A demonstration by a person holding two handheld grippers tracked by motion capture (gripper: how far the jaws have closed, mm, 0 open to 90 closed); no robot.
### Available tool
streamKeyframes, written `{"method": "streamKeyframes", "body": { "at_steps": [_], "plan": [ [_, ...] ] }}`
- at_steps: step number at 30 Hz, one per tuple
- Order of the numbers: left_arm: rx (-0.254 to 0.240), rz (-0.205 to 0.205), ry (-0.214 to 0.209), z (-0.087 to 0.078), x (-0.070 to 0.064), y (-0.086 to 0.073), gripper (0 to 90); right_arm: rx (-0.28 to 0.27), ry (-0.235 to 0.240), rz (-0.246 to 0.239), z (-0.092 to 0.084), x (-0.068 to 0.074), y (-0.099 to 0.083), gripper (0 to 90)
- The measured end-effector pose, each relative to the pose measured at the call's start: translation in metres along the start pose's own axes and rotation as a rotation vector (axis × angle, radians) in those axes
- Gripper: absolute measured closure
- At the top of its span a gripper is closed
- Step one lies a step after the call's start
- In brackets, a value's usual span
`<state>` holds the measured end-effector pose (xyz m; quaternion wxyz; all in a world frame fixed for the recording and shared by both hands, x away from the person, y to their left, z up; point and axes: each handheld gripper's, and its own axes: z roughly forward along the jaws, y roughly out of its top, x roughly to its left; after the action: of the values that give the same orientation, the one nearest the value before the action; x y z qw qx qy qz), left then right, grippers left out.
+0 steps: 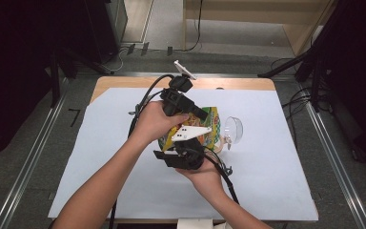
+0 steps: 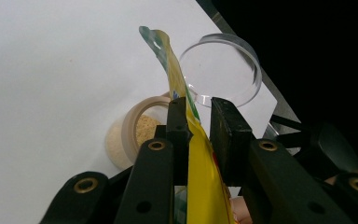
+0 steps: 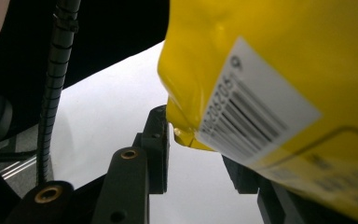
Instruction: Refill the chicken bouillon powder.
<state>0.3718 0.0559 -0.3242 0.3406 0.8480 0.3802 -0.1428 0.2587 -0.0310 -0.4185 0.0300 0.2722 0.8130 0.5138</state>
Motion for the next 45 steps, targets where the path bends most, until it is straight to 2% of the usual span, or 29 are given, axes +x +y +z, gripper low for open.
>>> {"method": "streamKeyframes", "body": {
  "at_steps": [9, 12, 19, 28, 32, 35, 41, 45],
  "plan": [
    [-0.008, 0.022, -0.009, -0.003, -0.002, -0.008, 78.0, -0.009, 0.013, -0.025, 0.003, 0.004, -0.006, 62.3],
    [-0.005, 0.048, -0.002, -0.003, -0.001, -0.012, 78.2, -0.01, 0.028, -0.024, 0.004, 0.003, -0.009, 61.0],
    [-0.006, 0.08, 0.013, -0.007, 0.0, -0.021, 81.0, -0.008, 0.043, -0.03, 0.01, 0.004, -0.017, 57.7],
    [-0.021, 0.07, -0.006, -0.011, 0.003, -0.032, 84.1, -0.002, 0.059, -0.025, 0.016, 0.005, -0.024, 56.0],
    [-0.027, 0.063, -0.012, -0.012, 0.005, -0.035, 84.5, -0.006, 0.062, -0.042, 0.018, 0.006, -0.028, 55.1],
    [-0.025, 0.072, 0.001, -0.014, 0.004, -0.037, 85.8, -0.002, 0.064, -0.051, 0.02, 0.006, -0.03, 52.1],
    [-0.009, 0.092, -0.002, -0.013, 0.005, -0.041, 88.0, 0.006, 0.061, -0.043, 0.021, 0.004, -0.036, 51.9],
    [-0.003, 0.101, -0.002, -0.014, 0.006, -0.043, 88.5, 0.02, 0.054, -0.06, 0.023, 0.004, -0.037, 51.1]
  ]
}}
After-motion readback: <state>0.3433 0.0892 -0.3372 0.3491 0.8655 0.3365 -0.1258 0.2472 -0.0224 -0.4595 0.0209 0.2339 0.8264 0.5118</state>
